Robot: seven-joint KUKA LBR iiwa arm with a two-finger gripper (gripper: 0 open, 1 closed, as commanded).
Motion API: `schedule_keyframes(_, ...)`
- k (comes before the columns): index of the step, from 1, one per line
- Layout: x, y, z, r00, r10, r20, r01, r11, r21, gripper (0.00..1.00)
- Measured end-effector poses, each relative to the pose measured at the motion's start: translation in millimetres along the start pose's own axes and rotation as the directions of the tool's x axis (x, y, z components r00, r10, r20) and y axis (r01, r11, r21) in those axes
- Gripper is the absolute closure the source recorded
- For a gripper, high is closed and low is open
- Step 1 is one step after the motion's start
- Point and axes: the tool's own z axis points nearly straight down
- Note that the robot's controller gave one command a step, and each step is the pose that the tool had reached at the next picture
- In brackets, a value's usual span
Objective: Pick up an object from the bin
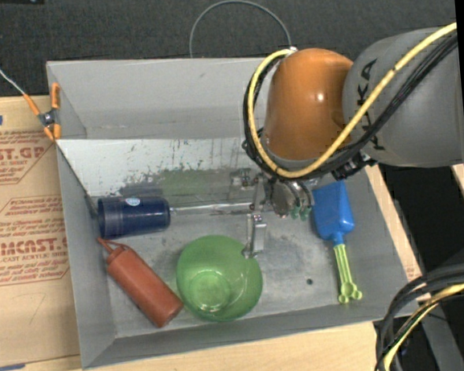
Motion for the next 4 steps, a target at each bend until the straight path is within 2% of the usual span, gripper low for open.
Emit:
schedule_keyframes(1, -1.5, -0.2, -4.9, 1.000, 0.001, 0.008, -0.001, 1.000, 0.000, 0.00)
schedule_keyframes(2, 32.7, 40.7, 73.8, 0.995, -0.100, 0.006, 0.100, 0.995, 0.000, 0.00)
schedule_keyframes(3, 37.9, 51.5, 95.7, 0.973, -0.229, 0.008, 0.229, 0.973, 0.000, 0.00)
schedule_keyframes(4, 39.7, 56.5, 118.2, 0.998, -0.063, 0.011, 0.063, 0.998, -0.002, 0.00)
